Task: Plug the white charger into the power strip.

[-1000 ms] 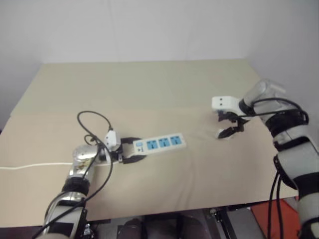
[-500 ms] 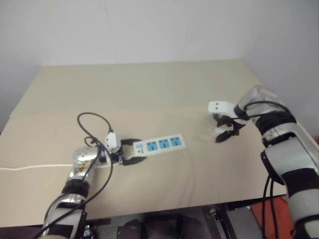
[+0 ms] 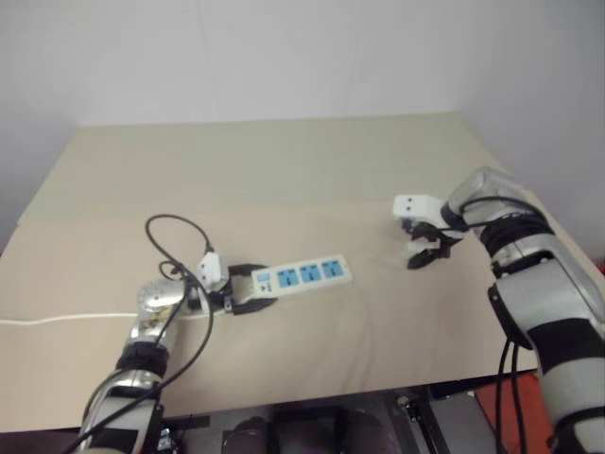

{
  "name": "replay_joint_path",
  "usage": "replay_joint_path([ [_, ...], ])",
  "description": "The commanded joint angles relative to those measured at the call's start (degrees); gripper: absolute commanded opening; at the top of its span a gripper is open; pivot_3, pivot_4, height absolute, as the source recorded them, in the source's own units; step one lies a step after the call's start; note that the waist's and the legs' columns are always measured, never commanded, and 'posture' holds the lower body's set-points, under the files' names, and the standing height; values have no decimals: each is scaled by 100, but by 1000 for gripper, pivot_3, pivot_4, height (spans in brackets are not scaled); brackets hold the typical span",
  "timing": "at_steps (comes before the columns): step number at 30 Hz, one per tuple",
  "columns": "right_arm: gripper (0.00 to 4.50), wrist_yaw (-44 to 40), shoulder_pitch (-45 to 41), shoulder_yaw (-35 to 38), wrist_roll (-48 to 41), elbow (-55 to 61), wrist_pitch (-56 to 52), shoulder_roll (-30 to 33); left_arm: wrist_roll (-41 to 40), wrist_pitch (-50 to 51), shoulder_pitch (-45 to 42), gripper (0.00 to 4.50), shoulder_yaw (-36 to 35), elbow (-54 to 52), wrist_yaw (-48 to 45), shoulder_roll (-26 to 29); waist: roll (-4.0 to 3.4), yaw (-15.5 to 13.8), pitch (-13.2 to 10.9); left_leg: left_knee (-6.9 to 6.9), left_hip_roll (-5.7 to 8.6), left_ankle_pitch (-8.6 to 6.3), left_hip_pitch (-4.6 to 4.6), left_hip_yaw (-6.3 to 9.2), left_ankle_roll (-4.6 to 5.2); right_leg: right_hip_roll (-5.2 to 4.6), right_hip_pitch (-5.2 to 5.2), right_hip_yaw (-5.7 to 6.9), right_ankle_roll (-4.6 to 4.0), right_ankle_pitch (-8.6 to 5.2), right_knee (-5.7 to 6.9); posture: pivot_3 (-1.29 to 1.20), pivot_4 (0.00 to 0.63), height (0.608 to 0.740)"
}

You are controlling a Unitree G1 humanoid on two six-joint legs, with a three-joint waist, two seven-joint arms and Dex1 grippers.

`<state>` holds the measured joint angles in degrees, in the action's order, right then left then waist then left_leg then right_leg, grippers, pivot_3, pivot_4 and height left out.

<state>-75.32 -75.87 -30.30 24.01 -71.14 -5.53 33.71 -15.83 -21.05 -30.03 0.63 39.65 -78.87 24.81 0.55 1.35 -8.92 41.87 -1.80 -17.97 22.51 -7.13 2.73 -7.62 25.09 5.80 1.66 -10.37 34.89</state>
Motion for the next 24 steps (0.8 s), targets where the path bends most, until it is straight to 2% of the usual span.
replay_joint_path([
  [1, 2966, 73, -267, 138, 60, -12, 27, -9, 215, -54, 100, 3263, 150, -48, 65, 25, -1, 6, 0, 0, 0, 0, -2, -1, 0, 0, -1, -1, 0, 0, 1, 0, 150, 740],
  [5, 1520, 151, -269, 141, 102, -75, 20, -46, 146, 15, 135, 3263, 137, -182, 100, 6, -1, 5, 1, 0, -1, 1, -6, -2, -1, 0, -3, -5, 0, 0, 5, 0, 150, 740],
  [6, 1212, 187, -276, 151, 106, -91, -10, -68, 148, 19, 134, 3263, 137, -178, 104, 12, -1, 6, 1, 0, -1, 1, -6, -2, -1, 0, -3, -5, -1, 0, 5, 0, 150, 740],
  [7, 1106, 205, -280, 143, 124, -102, -11, -83, 160, 9, 144, 3263, 144, -173, 112, 14, -1, 7, 1, 0, -1, 1, -7, -2, -1, 0, -3, -6, -1, 0, 5, 0, 150, 740],
  [18, 1107, -299, -350, 271, 61, 150, 352, 36, 69, 154, 267, 3263, 156, -401, -5, 92, -4, 26, 1, -1, -1, 1, -11, -3, -1, 0, -4, -8, -2, 0, 6, 0, 150, 740],
  [21, 1107, -842, -206, 928, -703, 914, 528, 182, -2, 179, 311, 3263, 145, -548, -112, 150, -10, 50, -3, -2, -1, 1, -8, -3, -1, 0, -2, -8, -3, 0, 6, 0, 150, 740],
  [24, 1107, -1341, 416, 1771, -1874, 2391, 352, 205, -70, 205, 371, 3263, 167, -704, -284, 211, -14, 80, -5, -3, -3, 1, -9, 0, -1, 0, 0, -9, -3, 0, 4, 0, 150, 740],
])
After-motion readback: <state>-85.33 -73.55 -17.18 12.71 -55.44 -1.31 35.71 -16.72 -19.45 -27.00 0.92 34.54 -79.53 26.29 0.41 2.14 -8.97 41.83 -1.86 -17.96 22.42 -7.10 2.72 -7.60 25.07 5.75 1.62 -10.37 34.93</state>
